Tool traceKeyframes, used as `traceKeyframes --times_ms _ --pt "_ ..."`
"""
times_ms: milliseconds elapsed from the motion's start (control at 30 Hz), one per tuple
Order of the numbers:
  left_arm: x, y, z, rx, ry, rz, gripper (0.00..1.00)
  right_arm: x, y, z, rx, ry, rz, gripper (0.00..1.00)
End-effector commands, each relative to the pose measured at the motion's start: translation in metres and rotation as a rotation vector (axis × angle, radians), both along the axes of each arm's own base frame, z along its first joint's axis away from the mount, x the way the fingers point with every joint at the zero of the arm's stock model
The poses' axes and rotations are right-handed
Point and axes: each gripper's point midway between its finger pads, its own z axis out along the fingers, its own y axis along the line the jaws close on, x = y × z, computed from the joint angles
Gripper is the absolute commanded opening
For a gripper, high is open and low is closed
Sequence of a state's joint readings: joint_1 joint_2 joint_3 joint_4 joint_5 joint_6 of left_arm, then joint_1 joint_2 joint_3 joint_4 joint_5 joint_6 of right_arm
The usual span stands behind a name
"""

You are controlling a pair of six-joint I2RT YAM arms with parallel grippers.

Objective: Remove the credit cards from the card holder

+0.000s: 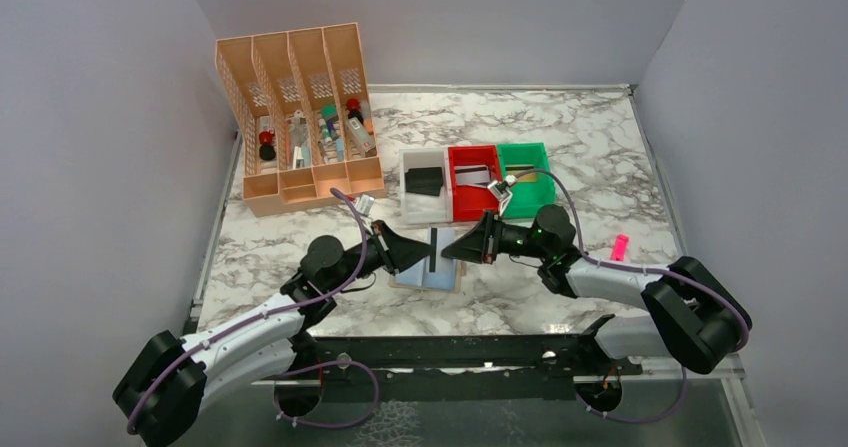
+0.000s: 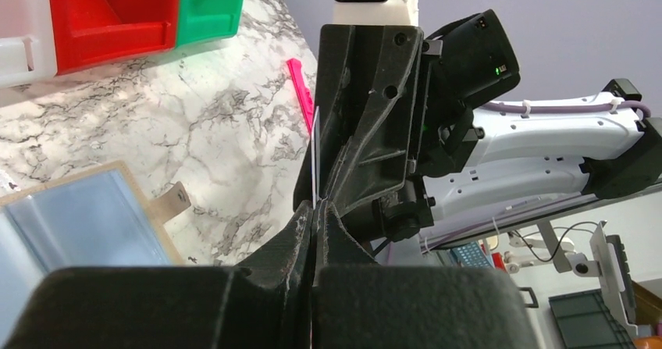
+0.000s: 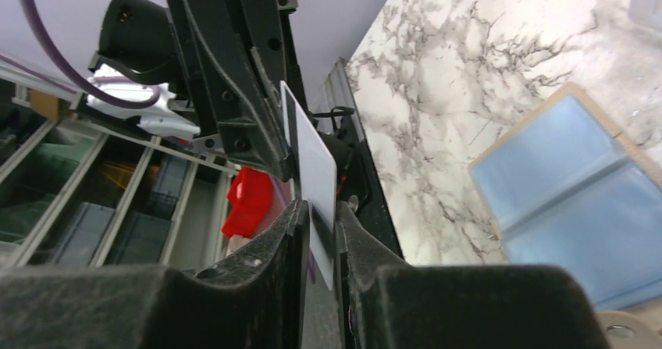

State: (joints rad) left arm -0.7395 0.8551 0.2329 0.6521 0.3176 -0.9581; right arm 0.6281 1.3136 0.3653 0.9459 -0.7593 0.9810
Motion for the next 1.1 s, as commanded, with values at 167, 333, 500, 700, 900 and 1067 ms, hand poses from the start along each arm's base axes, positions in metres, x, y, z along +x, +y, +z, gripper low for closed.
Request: traceKeyframes --times_ms 167,333,500,700,900,1067 --pt "-0.004 0.002 0.004 -0.035 -0.017 -0.008 0.00 -0.012 -0.005 0.015 0.044 -0.035 0.032 0.09" --pt "0.000 0.006 -0.006 -0.030 0.016 0.032 0.04 -0.012 -0.006 0.012 0.040 -0.029 0.031 0.01" --pt "0.002 0.008 -0.017 -0.009 0.033 0.048 0.34 -0.011 -0.007 0.003 0.018 -0.008 0.013 0.01" --pt "0.006 0.009 -0.029 0.057 0.044 0.064 0.62 0.001 -0.012 -0.012 -0.079 -0.015 -0.065 0.01" --pt "0.026 0.027 -0.057 0.275 0.101 0.194 0.79 0.035 -0.038 -0.034 -0.335 -0.053 -0.298 0.01" --pt "0.037 0.064 -0.087 0.557 0.160 0.331 0.86 0.068 -0.073 -0.039 -0.562 -0.166 -0.485 0.01"
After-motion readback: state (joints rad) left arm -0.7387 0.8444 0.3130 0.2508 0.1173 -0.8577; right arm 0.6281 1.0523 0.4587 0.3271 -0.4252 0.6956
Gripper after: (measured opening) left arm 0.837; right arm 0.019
